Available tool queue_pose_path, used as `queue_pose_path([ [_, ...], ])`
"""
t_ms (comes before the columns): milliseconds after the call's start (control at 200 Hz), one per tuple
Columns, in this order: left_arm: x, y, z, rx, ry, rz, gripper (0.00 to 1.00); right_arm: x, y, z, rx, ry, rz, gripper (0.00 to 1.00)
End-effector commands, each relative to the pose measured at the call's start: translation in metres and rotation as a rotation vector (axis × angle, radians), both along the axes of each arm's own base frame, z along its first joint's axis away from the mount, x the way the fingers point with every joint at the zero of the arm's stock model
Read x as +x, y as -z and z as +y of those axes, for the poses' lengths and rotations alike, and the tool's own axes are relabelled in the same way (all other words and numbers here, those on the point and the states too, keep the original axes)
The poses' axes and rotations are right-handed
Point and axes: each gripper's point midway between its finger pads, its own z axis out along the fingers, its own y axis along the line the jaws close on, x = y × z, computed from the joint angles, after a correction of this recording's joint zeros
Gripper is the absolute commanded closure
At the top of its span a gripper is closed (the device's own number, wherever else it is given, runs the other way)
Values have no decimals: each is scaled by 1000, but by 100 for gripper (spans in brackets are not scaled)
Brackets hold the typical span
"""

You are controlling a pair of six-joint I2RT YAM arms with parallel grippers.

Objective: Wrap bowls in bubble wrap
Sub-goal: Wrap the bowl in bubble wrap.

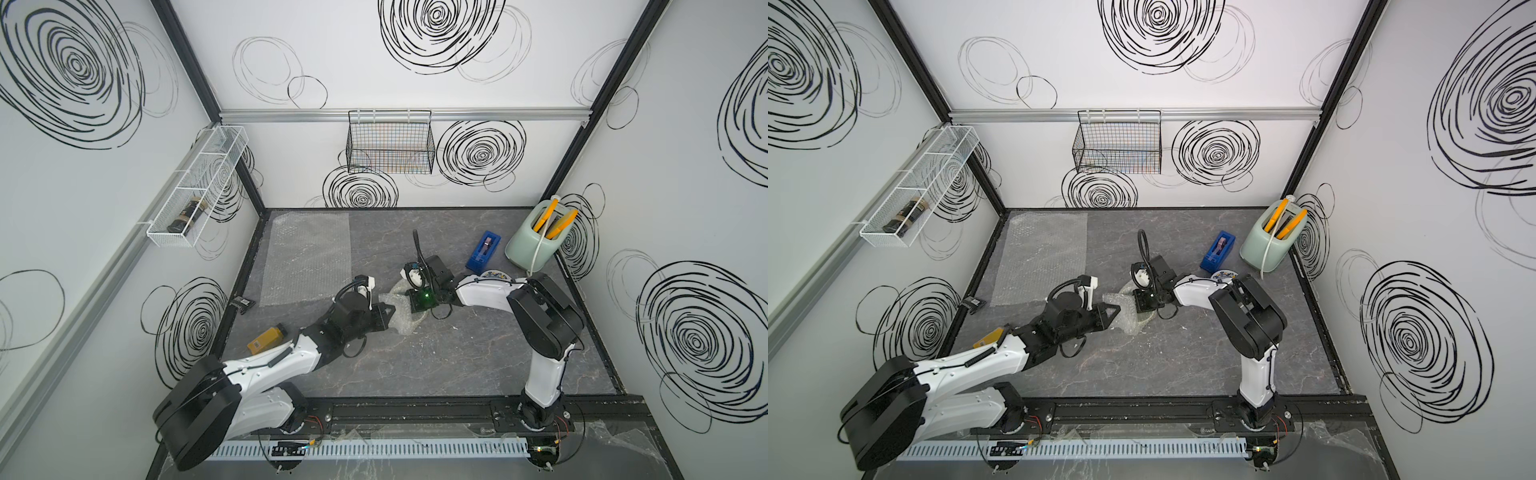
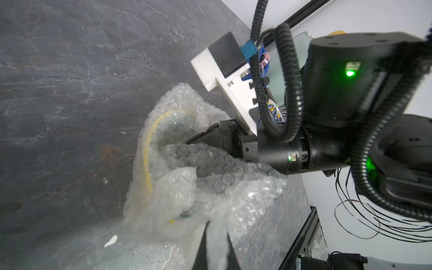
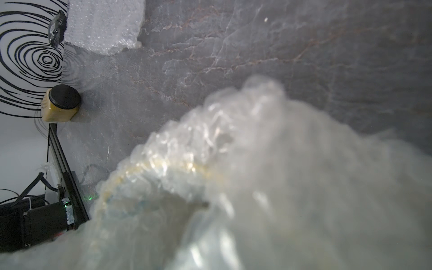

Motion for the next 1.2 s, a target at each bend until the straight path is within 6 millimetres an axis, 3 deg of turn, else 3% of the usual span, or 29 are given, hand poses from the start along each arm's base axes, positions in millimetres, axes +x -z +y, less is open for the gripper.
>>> queue_pose_path([
  [0,22,-21,-9,-58,44,-100,100,-18,35,-14,-98,-6,75,81],
  [140,35,-11,-17,-46,76,-94,100,-19,32,-12,-85,-10,76,81],
  [405,40,11,-30,-22,130,-68,100,-18,10,-8,-34,-20,58,77],
  [575,39,25,-29,19,141,-38,100,-13,-16,-9,6,-6,22,70],
  [801,38,30,-29,42,151,-32,100,-13,-50,-11,63,-7,-9,59],
  [986,39,29,-31,50,158,-33,100,-7,-68,-26,68,33,-37,57],
  [1196,42,27,-33,52,162,-37,100,-11,-110,-37,128,38,-128,41],
])
